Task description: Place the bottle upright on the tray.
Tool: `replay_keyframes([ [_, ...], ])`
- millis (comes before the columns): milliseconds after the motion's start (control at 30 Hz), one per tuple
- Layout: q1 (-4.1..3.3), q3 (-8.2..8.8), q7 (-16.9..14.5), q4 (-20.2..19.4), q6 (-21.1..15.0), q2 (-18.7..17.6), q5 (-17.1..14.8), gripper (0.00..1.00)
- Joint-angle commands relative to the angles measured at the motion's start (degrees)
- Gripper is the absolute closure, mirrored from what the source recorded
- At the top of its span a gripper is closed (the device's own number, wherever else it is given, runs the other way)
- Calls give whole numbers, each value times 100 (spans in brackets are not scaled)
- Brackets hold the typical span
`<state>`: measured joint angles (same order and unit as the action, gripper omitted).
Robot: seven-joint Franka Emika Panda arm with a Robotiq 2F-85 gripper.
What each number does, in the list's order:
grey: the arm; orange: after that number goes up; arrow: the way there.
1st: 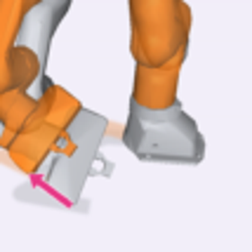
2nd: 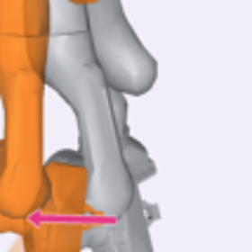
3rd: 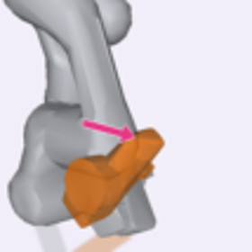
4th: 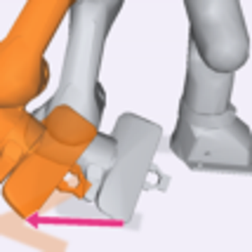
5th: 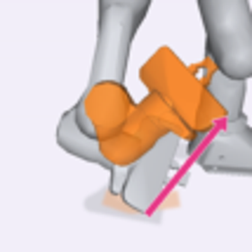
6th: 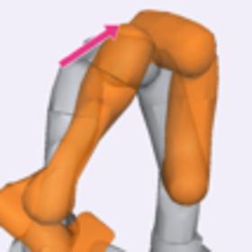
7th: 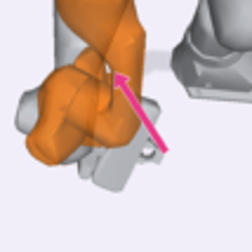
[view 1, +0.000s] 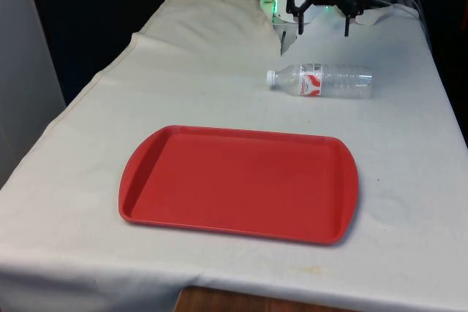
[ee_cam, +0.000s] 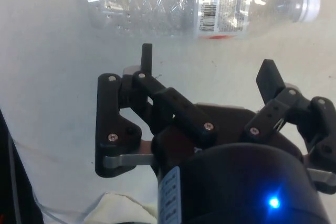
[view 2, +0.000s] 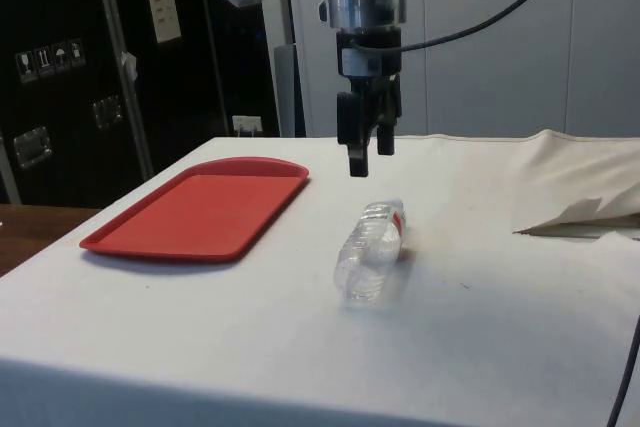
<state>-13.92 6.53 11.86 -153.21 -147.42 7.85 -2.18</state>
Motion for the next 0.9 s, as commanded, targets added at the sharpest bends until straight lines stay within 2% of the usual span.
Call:
replay_keyframes([
  [0,-6,11,-23,-11,-23,0,-23,0],
  [133,6,6,-29,-23,-80,-69,-34,0],
  [167,17,0,-6,-6,0,-29,0,0],
  [300,34,34,-57,-57,-189,-178,-69,0],
  [433,46,29,109,-63,-338,-355,-74,0],
  [467,52,29,80,-40,-264,-338,-17,0],
  [533,52,23,229,-57,-401,-441,-74,0],
  [867,57,23,613,-46,-447,-584,-63,0],
])
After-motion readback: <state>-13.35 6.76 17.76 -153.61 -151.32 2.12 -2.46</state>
